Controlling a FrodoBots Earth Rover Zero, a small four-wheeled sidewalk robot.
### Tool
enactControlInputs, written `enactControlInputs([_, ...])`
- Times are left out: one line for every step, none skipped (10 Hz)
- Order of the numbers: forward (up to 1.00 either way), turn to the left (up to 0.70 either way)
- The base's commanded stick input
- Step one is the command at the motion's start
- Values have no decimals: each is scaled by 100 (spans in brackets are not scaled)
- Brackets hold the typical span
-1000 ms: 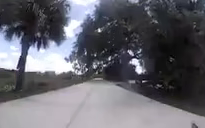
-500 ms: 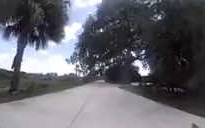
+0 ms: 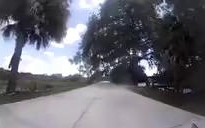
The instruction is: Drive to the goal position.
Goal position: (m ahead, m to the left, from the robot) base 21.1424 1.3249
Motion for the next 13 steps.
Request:
enactControlInputs([85,0])
enactControlInputs([85,0])
enactControlInputs([85,0])
enactControlInputs([85,0])
enactControlInputs([85,0])
enactControlInputs([85,0])
enactControlInputs([85,0])
enactControlInputs([85,0])
enactControlInputs([85,0])
enactControlInputs([85,0])
enactControlInputs([85,0])
enactControlInputs([85,0])
enactControlInputs([85,0])
